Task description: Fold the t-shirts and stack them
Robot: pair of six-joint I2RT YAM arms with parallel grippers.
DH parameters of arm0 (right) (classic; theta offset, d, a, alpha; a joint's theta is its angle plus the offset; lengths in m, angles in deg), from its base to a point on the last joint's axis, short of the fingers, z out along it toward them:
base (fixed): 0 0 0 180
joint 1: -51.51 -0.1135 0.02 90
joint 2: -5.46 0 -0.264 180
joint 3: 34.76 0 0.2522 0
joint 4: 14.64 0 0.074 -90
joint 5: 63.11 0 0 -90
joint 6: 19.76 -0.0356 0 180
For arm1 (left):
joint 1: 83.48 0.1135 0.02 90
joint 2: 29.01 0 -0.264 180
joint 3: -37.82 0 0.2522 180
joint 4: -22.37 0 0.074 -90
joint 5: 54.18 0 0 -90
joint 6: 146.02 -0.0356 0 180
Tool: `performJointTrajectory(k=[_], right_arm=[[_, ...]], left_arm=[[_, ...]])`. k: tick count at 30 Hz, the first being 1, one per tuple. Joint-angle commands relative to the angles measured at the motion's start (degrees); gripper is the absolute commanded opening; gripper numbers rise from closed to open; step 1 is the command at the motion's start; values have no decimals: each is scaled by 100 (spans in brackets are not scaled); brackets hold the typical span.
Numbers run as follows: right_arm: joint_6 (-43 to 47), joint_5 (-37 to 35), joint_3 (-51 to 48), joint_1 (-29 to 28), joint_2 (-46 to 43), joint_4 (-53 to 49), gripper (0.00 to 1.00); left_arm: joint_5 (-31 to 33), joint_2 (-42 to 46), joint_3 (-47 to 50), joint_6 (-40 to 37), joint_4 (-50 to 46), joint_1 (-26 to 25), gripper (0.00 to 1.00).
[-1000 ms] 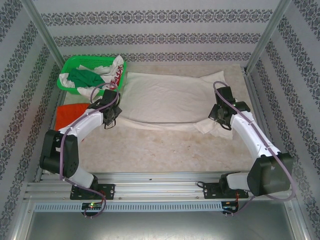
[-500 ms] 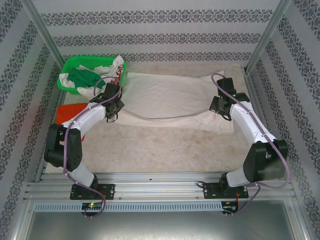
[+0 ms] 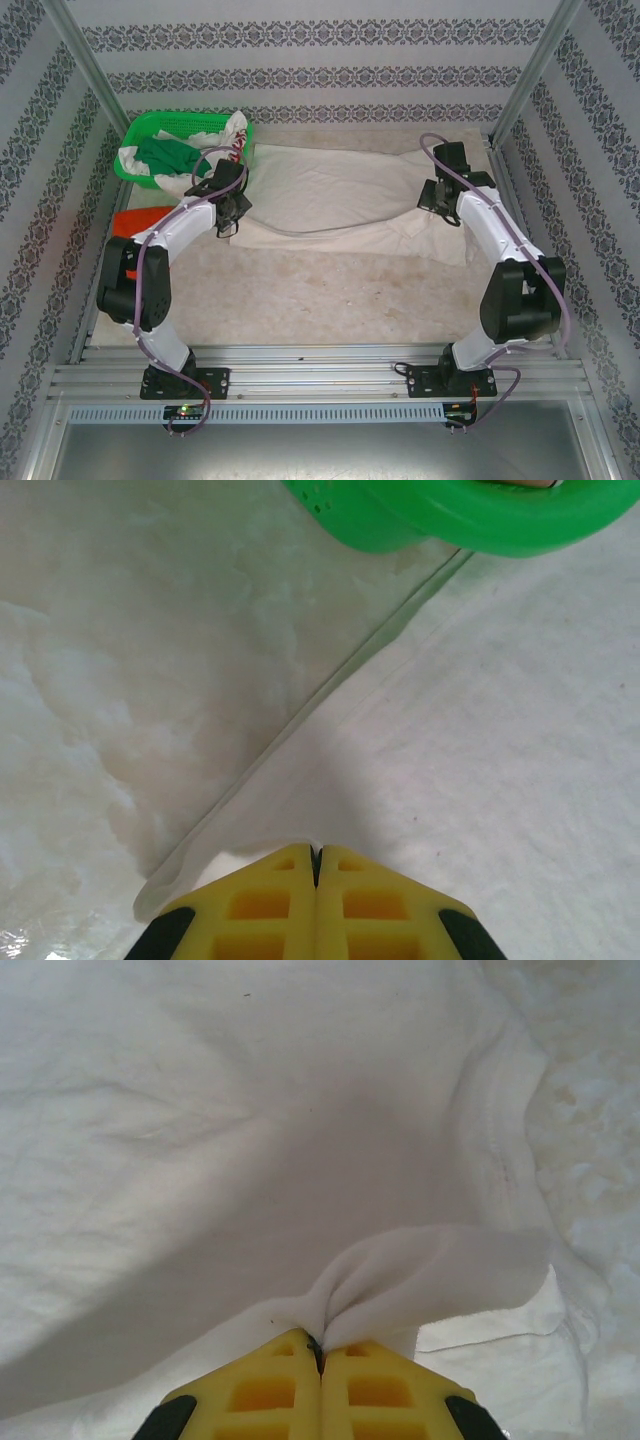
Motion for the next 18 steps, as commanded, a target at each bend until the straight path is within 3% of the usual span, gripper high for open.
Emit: performJointTrajectory(k=[1,18], right_arm=[[146,-12,247,76,148,111,0],[252,-248,704,129,591,103,0]], left_arm=[[173,-144,-220,-150,-224,53,0],[210,-457,-598,-229,-346,134,0]])
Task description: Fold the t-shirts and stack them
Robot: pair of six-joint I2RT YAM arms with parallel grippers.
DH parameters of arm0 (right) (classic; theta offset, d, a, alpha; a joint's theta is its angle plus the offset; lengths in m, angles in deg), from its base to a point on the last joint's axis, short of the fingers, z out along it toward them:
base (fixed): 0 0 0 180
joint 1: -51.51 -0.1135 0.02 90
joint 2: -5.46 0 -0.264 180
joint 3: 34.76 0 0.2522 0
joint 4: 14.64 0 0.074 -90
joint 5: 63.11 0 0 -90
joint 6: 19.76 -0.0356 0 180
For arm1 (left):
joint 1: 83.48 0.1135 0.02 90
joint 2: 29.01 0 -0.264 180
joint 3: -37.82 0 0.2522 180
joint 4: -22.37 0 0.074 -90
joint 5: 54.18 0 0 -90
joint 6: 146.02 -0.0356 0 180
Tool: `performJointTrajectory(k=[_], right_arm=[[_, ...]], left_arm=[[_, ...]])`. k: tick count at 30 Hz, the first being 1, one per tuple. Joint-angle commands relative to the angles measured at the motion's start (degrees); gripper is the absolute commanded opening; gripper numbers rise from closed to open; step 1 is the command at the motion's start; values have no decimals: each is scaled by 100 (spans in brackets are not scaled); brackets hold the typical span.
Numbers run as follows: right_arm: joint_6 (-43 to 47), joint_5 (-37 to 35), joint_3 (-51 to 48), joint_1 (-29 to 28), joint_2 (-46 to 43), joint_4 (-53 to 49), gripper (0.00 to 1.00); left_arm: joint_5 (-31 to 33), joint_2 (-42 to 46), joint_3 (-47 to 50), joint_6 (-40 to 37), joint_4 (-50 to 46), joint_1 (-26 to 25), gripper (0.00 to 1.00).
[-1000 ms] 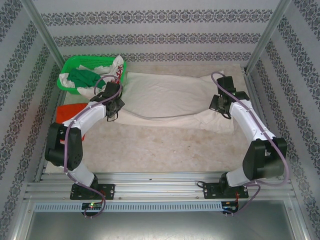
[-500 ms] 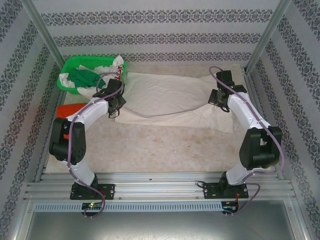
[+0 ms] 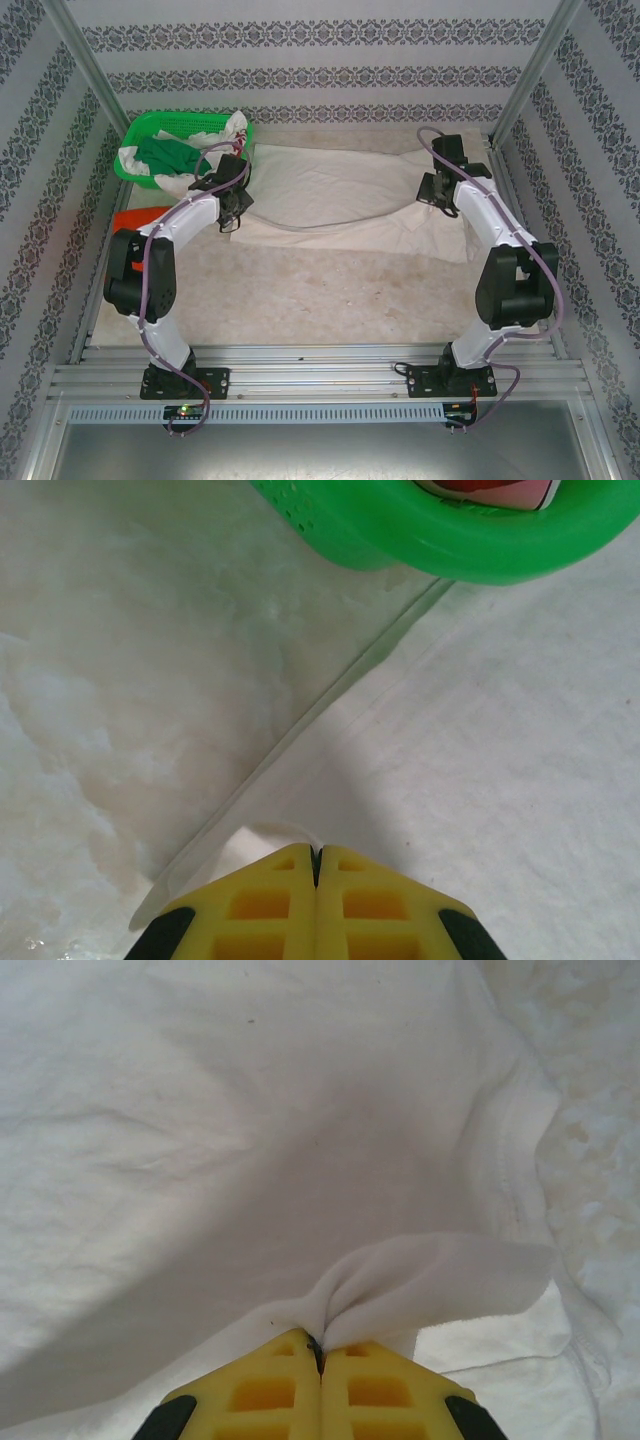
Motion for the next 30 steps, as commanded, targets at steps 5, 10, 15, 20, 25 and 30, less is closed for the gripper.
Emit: performJointTrajectory(k=[5,10,15,20,25,30], right_arm=[[185,-322,370,74,252,-17,0],[198,-335,458,83,372,-27,0],[204,-354,525,83,472,-26,0],[211,-412,582,99,581,-35,0],[187,-460,641,109,684,-25,0],[143,-482,631,118,724,-1,0]], left_arm=[[153,-115,-263,-201,-248,183,0],[97,-156,-331,-218,-227,193,0],[93,-241,-423,-245,-244,193,0],[61,-297,-495,-263,-243,197,0],[63,-401,-576,-269,-262,192,0],[22,-543,-720,-302,-263,197,0]])
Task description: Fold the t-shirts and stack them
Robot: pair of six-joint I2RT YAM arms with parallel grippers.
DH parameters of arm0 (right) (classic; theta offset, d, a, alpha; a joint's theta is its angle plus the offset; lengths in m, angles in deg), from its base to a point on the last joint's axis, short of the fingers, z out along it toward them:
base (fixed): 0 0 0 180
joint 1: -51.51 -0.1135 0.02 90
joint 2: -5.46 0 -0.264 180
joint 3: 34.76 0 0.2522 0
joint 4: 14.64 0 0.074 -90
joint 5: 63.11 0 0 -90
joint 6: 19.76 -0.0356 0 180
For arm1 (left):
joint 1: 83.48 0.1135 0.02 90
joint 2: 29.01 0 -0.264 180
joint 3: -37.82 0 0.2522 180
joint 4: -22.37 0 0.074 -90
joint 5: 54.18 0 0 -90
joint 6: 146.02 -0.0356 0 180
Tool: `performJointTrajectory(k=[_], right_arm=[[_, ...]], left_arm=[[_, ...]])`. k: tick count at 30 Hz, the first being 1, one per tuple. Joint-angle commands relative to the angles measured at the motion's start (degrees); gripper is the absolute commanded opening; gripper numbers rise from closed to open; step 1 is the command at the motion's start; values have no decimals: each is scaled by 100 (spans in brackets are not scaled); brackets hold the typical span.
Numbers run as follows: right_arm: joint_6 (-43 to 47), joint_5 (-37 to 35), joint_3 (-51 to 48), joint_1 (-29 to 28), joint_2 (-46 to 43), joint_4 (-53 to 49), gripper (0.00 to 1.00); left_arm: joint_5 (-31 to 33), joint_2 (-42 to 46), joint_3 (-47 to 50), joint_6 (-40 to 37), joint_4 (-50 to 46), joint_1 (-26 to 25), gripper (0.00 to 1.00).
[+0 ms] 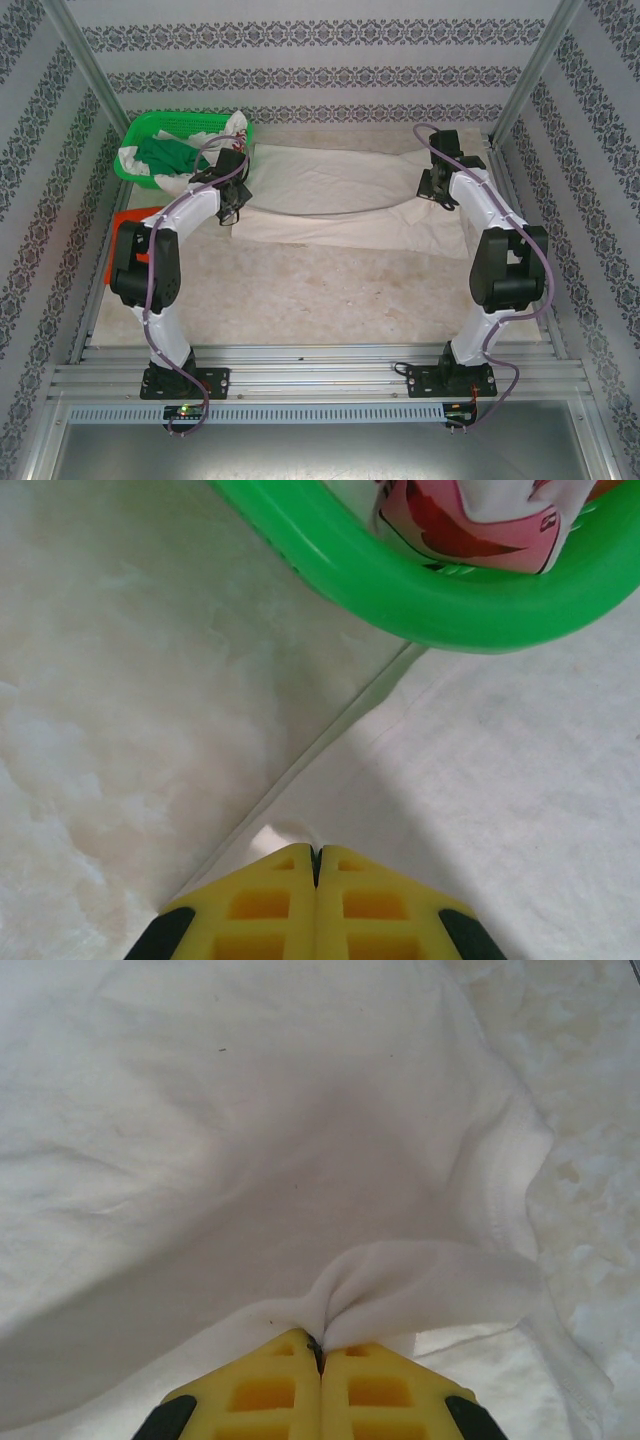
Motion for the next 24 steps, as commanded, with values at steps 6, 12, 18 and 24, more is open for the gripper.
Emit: performJointTrajectory(k=[6,12,18,24], right_arm=[[-44,-207,131,42,82,42,0],[-26,-217,123,52,152,51,0],[-60,-232,106,61,231,89,1],[-96,-233,135,86,326,148,4]], left_arm=[[-48,-368,-462,-312,-186,57,0],[-122,-518,-586,-332,-179,61,1],[-113,-565,-574,-338,-139,60,3],[-100,-587,-569,-325,-123,64,4]])
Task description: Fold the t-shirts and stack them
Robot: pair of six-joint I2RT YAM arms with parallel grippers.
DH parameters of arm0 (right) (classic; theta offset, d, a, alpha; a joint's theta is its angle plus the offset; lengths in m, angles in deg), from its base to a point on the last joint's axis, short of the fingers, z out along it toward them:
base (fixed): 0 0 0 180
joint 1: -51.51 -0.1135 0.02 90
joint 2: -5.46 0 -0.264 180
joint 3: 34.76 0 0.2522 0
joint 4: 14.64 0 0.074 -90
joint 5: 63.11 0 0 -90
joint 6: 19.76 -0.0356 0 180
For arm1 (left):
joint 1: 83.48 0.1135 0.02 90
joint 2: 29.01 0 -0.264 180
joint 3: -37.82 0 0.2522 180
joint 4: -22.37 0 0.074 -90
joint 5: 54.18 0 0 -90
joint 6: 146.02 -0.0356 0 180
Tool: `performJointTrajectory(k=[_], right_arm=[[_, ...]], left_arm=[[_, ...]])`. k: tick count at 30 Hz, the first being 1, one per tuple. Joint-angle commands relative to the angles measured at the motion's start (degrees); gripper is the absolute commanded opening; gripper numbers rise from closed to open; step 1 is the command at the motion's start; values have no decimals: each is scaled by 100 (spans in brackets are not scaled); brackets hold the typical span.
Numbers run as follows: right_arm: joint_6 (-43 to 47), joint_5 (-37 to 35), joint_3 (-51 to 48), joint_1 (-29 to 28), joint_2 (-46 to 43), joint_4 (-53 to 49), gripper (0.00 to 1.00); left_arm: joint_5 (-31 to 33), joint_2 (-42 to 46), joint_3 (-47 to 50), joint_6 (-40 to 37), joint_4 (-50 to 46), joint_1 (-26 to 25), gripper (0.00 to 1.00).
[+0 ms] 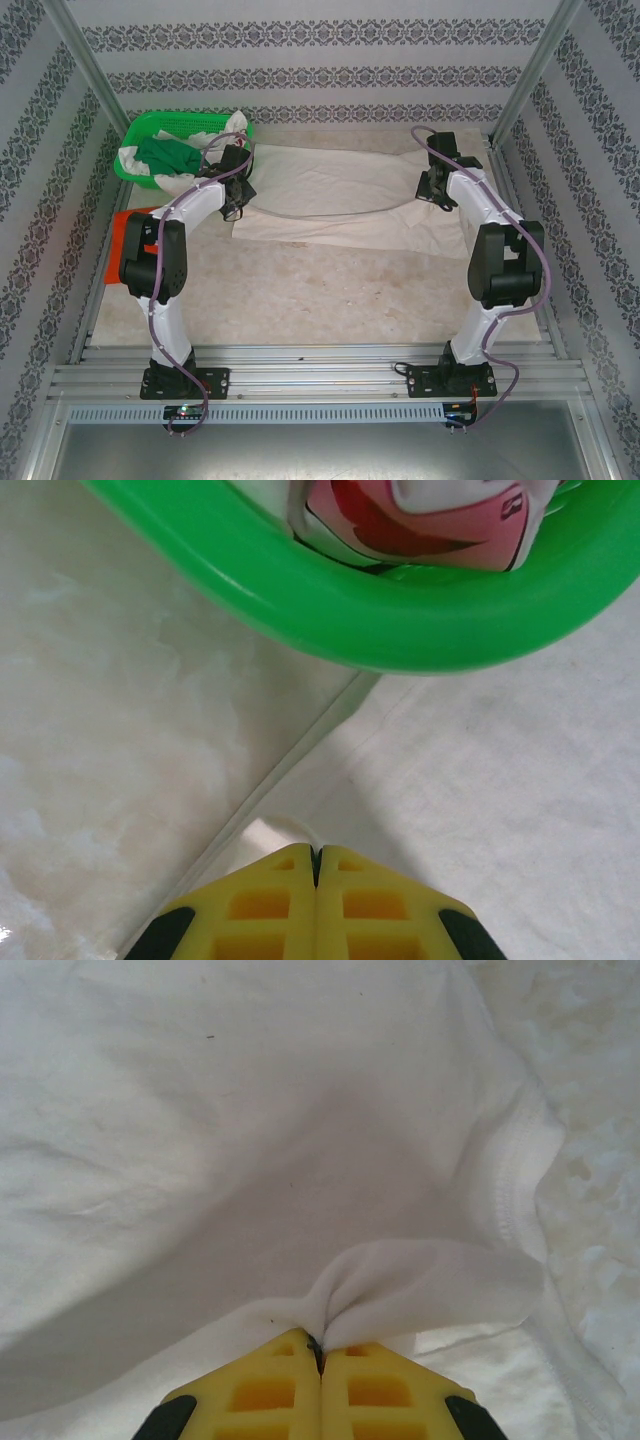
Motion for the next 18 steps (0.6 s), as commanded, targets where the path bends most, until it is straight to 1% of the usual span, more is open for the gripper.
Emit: performJointTrajectory(k=[1,5,10,11,12,14,15,16,18], right_arm=[[-78,-173,147,94,151,105,4],[-37,-93,236,112,313,170,0],[-27,-82,433,113,526,137,1],[-29,-75,462,113,554,127,2],[-25,-60,487,108,575,113,3],[-15,-15,501,111,580,108,11],[0,14,480,112,561,132,19],[27,55,447,109,524,192,29],[81,149,335,112,404,327,46]], left_arm=[[29,-125,-151,-77,-82,62,4],[37,-167,-164,-65,-81,58,4],[29,-233,-177,-68,-91,58,4],[29,-243,-171,-69,-88,61,5],[36,-244,-166,-54,-93,66,10],[47,-231,-127,-30,-80,57,27],[30,-214,-94,-25,-67,59,36],[21,-189,-86,-29,-74,56,46],[-27,-96,-50,-107,-25,55,62]])
